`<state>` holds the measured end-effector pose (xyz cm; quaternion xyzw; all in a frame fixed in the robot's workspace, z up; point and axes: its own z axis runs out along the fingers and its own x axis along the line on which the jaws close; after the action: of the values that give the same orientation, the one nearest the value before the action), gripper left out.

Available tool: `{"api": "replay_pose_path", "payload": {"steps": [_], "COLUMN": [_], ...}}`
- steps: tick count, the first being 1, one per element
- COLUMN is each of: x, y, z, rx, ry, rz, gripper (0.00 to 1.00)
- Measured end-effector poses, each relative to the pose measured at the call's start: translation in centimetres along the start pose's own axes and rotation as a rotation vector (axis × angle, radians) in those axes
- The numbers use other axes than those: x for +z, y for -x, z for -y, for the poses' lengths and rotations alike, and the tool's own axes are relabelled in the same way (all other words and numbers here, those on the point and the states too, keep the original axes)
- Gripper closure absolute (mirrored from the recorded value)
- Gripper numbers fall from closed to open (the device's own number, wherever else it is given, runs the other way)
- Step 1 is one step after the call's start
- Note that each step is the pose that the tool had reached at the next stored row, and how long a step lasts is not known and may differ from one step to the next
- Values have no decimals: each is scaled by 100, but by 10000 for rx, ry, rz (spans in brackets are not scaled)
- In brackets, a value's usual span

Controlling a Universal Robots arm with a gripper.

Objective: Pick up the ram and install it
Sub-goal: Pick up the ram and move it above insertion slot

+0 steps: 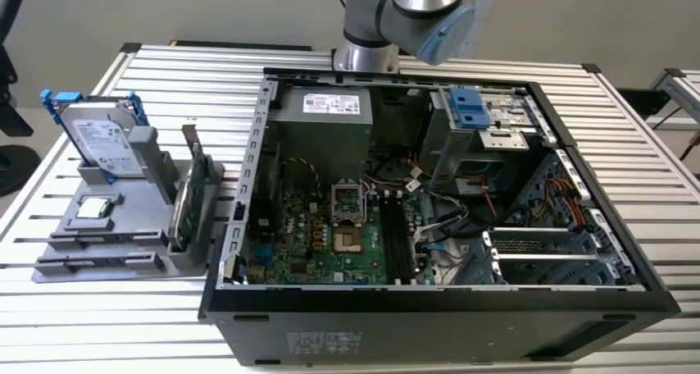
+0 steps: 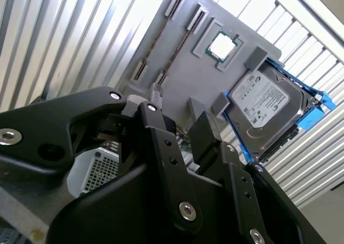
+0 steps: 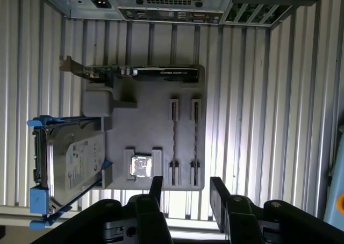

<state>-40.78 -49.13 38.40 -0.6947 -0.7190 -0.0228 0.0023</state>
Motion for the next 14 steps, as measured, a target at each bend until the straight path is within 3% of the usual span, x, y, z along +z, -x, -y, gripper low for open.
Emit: {"api": "replay_pose_path", "payload": {"steps": [14], "x": [34], "y": [1], "z": [1], "rx": [-53], "ry": [-2], "rz": [-1], "gripper": [0]}}
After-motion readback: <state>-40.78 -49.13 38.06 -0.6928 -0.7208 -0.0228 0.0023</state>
